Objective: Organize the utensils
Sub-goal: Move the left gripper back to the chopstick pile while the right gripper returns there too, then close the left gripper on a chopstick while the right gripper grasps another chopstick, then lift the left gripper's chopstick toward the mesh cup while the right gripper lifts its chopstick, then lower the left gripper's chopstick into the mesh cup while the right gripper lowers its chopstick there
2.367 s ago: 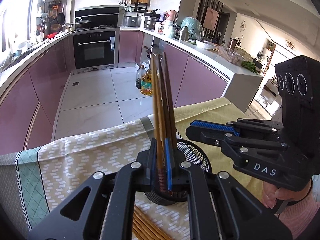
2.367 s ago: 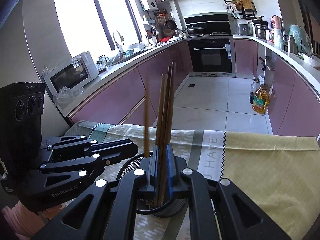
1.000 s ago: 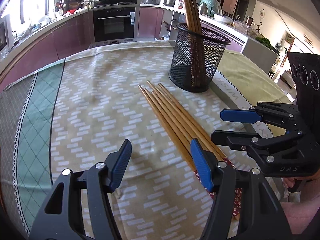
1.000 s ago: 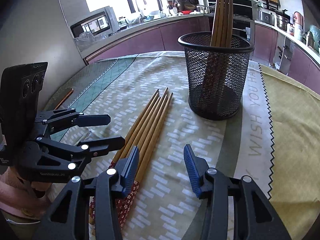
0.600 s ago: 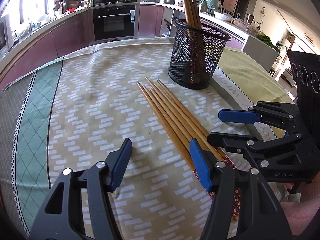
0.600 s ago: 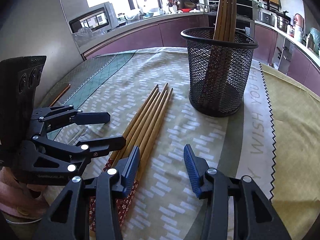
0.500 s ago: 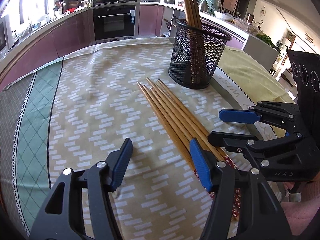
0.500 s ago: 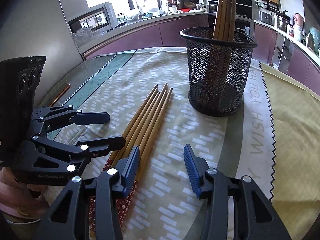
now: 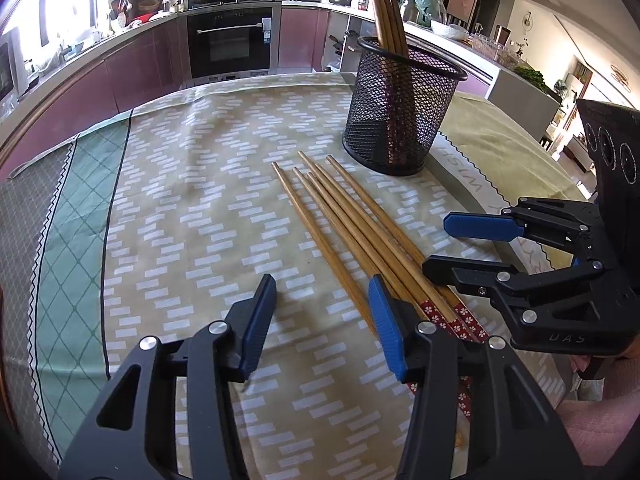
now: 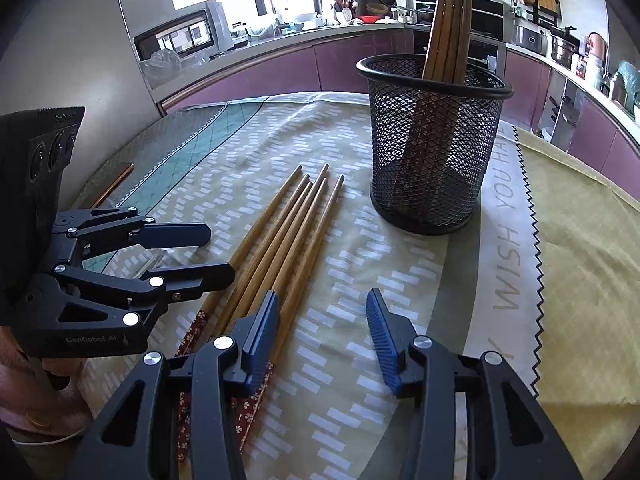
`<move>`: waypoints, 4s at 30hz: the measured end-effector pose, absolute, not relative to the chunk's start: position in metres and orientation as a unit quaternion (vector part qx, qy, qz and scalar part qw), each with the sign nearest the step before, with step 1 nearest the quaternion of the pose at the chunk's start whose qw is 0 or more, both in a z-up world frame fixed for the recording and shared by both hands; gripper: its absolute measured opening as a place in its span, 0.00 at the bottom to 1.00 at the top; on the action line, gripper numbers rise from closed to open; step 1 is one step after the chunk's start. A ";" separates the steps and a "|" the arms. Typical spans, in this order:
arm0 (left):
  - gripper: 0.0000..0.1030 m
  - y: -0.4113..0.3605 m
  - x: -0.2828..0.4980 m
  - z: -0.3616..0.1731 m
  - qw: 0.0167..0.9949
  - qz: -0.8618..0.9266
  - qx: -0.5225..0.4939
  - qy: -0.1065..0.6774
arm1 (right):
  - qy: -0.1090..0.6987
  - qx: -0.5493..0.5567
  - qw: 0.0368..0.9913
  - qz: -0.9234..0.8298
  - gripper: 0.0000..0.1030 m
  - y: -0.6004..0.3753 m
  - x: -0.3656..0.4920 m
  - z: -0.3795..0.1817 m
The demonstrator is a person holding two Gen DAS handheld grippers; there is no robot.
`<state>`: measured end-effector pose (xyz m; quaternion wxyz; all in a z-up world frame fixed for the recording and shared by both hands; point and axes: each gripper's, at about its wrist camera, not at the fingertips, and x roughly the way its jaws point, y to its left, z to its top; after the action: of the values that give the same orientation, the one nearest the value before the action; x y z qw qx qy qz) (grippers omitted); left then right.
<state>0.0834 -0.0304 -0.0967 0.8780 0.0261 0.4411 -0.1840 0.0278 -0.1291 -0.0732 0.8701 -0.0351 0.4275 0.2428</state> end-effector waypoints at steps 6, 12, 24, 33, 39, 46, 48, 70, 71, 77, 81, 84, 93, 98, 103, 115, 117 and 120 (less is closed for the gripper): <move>0.43 -0.031 0.085 -0.097 0.877 -0.184 0.028 0.442 | 0.427 -0.062 0.872 0.231 0.38 -0.120 0.030 -0.075; 0.38 -0.032 0.089 -0.096 0.879 -0.180 0.029 0.441 | 0.424 -0.068 0.874 0.227 0.30 -0.114 0.034 -0.075; 0.12 -0.024 0.096 -0.097 0.878 -0.169 -0.001 0.448 | 0.434 -0.006 0.869 0.237 0.06 -0.134 0.042 -0.076; 0.07 -0.018 0.088 -0.093 0.881 -0.166 -0.018 0.443 | 0.425 0.028 0.869 0.253 0.06 -0.146 0.037 -0.070; 0.07 -0.020 0.078 -0.086 0.881 -0.189 -0.016 0.433 | 0.420 0.017 0.863 0.281 0.06 -0.135 0.032 -0.065; 0.07 -0.026 0.079 -0.096 0.872 -0.200 -0.006 0.446 | 0.435 0.005 0.855 0.281 0.06 -0.130 0.037 -0.073; 0.08 -0.026 0.082 -0.098 0.871 -0.200 -0.006 0.449 | 0.439 0.003 0.854 0.281 0.06 -0.130 0.039 -0.075; 0.07 -0.030 0.095 -0.078 0.875 -0.217 -0.010 0.433 | 0.393 0.028 0.872 0.290 0.06 -0.145 0.038 -0.046; 0.07 -0.029 0.095 -0.074 0.876 -0.222 -0.014 0.429 | 0.388 0.029 0.875 0.289 0.06 -0.148 0.037 -0.042; 0.07 -0.023 0.091 -0.044 0.880 -0.252 -0.039 0.400 | 0.355 0.044 0.889 0.285 0.06 -0.164 0.033 -0.019; 0.07 -0.018 0.089 -0.027 0.883 -0.265 -0.053 0.383 | 0.338 0.054 0.897 0.281 0.06 -0.175 0.031 -0.009; 0.07 -0.012 0.085 -0.014 0.886 -0.275 -0.063 0.367 | 0.326 0.062 0.901 0.280 0.06 -0.181 0.031 -0.001; 0.07 -0.003 0.086 0.026 0.900 -0.292 -0.080 0.315 | 0.289 0.070 0.915 0.273 0.06 -0.192 0.036 0.027; 0.07 -0.003 0.097 0.045 0.907 -0.292 -0.089 0.292 | 0.268 0.073 0.923 0.265 0.06 -0.197 0.046 0.043; 0.07 -0.009 0.114 0.063 0.913 -0.290 -0.095 0.272 | 0.251 0.080 0.929 0.260 0.06 -0.204 0.058 0.059; 0.07 -0.030 0.141 0.096 0.922 -0.295 -0.103 0.229 | 0.207 0.079 0.946 0.237 0.06 -0.209 0.085 0.090; 0.07 -0.036 0.146 0.097 0.924 -0.291 -0.097 0.228 | 0.206 0.081 0.946 0.235 0.06 -0.209 0.090 0.090; 0.07 -0.044 0.151 0.098 0.928 -0.282 -0.084 0.230 | 0.207 0.082 0.948 0.227 0.06 -0.210 0.099 0.088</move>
<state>0.1509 -0.0439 0.0978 0.9276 -0.0841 0.2298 -0.2823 0.0994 -0.2097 0.0880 0.9481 0.0817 0.2066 0.2273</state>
